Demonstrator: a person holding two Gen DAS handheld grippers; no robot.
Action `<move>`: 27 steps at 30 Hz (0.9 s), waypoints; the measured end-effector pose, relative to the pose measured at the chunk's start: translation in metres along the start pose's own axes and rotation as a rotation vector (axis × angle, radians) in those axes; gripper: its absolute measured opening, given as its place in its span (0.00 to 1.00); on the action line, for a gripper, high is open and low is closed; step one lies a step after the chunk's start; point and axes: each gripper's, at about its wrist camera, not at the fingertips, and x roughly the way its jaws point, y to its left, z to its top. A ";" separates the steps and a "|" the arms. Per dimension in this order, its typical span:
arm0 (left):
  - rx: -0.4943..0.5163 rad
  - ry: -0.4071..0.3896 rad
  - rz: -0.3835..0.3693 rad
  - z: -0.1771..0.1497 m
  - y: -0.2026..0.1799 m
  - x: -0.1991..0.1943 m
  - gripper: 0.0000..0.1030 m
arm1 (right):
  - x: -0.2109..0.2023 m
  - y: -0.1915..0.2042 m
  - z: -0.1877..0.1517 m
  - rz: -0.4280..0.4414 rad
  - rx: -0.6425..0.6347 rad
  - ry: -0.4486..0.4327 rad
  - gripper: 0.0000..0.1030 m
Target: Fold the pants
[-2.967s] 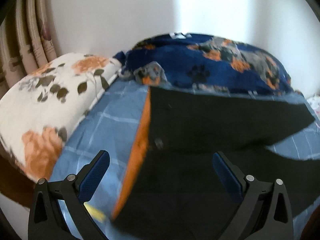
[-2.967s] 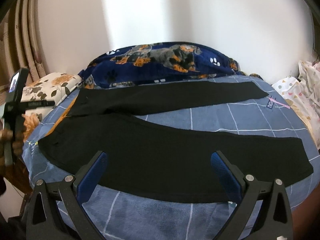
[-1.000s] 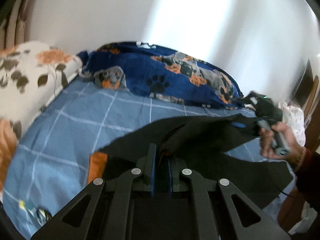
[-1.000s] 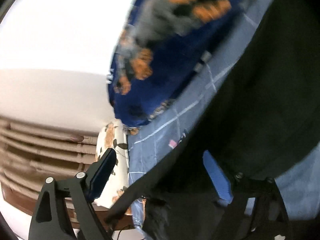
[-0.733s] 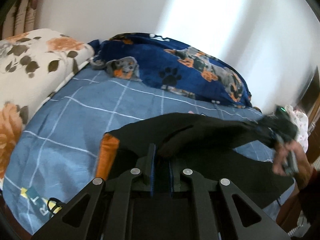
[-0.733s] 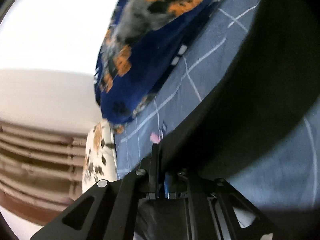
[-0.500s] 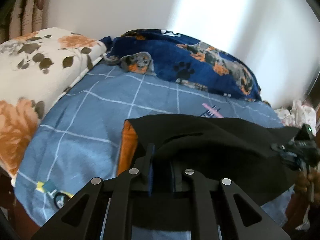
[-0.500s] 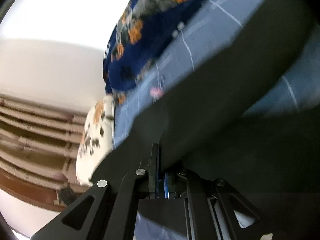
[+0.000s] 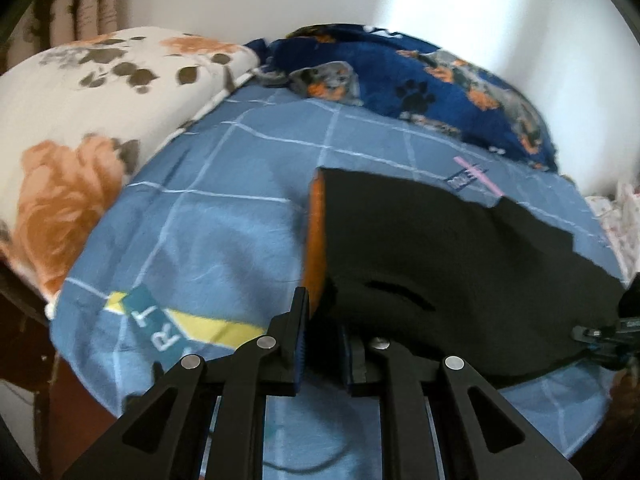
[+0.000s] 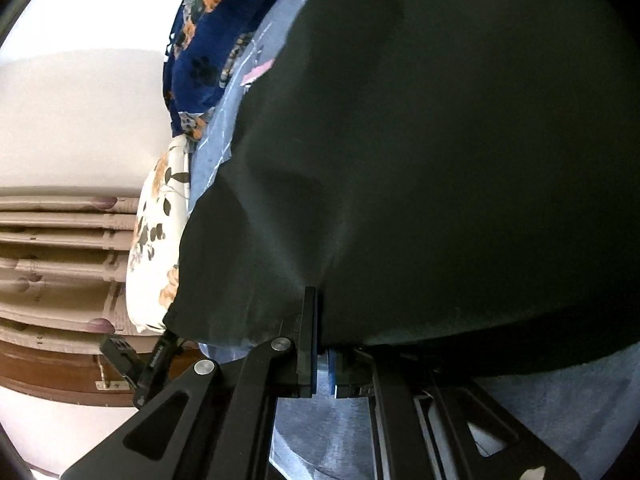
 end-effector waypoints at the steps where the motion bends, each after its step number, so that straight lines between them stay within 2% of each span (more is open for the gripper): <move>1: -0.014 0.001 0.017 0.000 0.005 0.000 0.14 | 0.000 0.000 -0.001 -0.003 -0.002 0.000 0.05; 3: -0.075 0.008 0.018 0.001 0.021 0.001 0.15 | -0.002 -0.003 0.000 -0.002 -0.001 0.001 0.05; 6: -0.138 -0.018 0.064 0.006 0.039 -0.008 0.15 | 0.000 -0.008 -0.004 0.002 0.007 0.002 0.05; 10: -0.113 -0.085 0.081 0.016 0.029 -0.030 0.16 | 0.000 -0.012 -0.006 0.009 0.010 0.000 0.05; 12: -0.063 -0.095 0.033 0.021 0.005 -0.038 0.17 | 0.000 -0.014 -0.007 0.015 0.014 -0.001 0.05; 14: -0.029 -0.082 -0.051 0.023 -0.020 -0.037 0.19 | 0.000 -0.015 -0.008 0.021 0.021 -0.002 0.05; 16: 0.020 -0.022 -0.155 0.019 -0.054 -0.023 0.20 | 0.001 -0.016 -0.008 0.031 0.029 -0.002 0.05; 21: 0.158 0.135 -0.214 -0.009 -0.116 0.026 0.20 | -0.002 -0.023 -0.008 0.086 0.083 0.011 0.07; 25: 0.172 0.123 -0.214 -0.021 -0.123 0.032 0.19 | -0.019 -0.033 -0.003 0.130 0.119 -0.005 0.15; 27: 0.175 0.127 -0.214 -0.021 -0.125 0.032 0.19 | -0.045 -0.048 0.006 0.144 0.142 -0.070 0.21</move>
